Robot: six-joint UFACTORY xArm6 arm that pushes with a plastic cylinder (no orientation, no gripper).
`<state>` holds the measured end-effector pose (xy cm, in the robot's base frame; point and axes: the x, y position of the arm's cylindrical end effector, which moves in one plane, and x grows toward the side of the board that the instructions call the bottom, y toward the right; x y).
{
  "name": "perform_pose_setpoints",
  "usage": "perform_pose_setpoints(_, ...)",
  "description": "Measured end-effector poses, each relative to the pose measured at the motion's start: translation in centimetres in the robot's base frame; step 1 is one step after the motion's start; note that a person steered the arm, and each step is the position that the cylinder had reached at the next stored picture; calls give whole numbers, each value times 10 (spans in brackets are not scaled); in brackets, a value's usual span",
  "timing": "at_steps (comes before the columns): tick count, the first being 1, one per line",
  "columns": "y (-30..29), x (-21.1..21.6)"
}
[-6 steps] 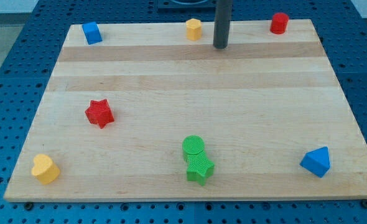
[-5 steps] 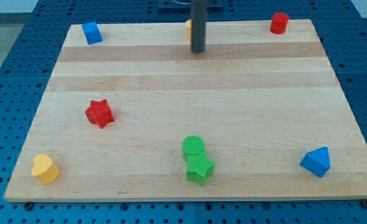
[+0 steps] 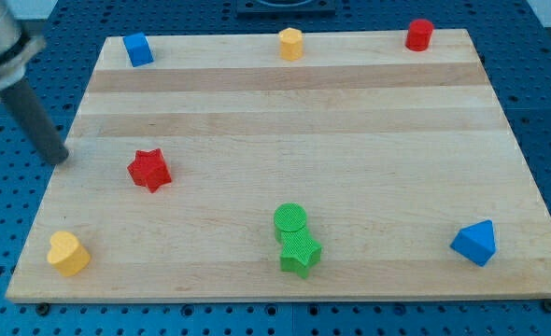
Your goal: Move yellow heart closer yellow hexagon
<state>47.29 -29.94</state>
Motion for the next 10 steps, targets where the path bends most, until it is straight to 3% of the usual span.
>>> perform_pose_setpoints(1,0,71)
perform_pose_setpoints(3,35,130)
perform_pose_setpoints(6,63,85)
perform_pose_setpoints(9,90,123)
perform_pose_setpoints(10,102,116)
